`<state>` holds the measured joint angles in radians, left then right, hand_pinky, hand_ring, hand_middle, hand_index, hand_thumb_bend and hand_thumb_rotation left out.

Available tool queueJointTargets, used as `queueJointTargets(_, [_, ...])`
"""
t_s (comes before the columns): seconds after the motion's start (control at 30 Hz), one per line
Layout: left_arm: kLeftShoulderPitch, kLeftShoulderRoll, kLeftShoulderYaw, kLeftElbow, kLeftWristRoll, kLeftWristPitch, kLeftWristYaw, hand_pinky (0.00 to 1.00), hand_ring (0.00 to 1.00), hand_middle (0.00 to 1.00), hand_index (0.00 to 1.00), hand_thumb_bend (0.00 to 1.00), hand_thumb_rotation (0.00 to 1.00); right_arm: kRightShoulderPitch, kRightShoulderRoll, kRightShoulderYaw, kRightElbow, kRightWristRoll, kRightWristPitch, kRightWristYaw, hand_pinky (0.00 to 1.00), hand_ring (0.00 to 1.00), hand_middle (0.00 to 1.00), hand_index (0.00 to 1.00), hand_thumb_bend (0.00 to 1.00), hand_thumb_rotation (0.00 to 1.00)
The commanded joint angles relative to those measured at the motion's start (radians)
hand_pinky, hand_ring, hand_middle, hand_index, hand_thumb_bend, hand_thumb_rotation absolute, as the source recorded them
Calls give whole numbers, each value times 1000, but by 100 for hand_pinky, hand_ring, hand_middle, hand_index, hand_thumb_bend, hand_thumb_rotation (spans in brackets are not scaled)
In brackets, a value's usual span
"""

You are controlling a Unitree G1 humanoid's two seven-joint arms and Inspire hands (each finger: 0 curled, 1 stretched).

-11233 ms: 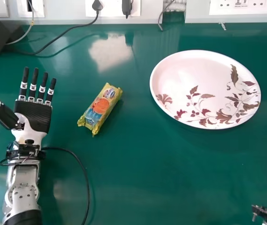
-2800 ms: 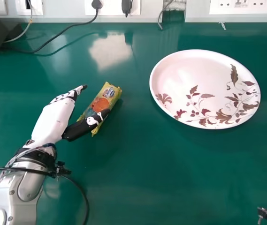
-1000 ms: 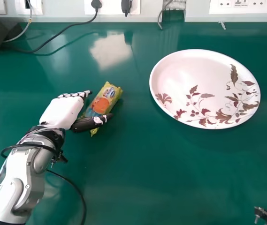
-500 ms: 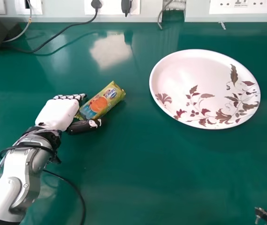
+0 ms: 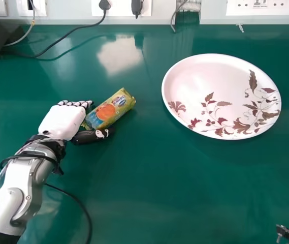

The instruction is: Pick up biscuit and place it in the plate

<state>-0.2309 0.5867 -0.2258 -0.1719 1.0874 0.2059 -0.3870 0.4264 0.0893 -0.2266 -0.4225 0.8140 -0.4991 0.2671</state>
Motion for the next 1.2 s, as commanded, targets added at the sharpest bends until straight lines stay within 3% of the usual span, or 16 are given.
queueJointTargets(0.0, [1, 16, -11, 11, -2, -15, -4, 100, 95, 97, 100, 100, 66, 13, 55, 6, -16, -5, -14, -4, 98, 100, 100, 96, 100, 27])
queueJointTargets(0.73, [-71, 31, -64, 6, 34, -92, -45, 100, 96, 96, 100, 100, 67, 24, 45, 29, -57, -22, -9, -28, 100, 100, 100, 92, 100, 23])
queueJointTargets(1.17, [-100, 49, -77, 38, 45, -138, -41, 99, 93, 92, 94, 100, 59, 12, 38, 34, -65, 6, 5, -39, 100, 100, 100, 89, 100, 20])
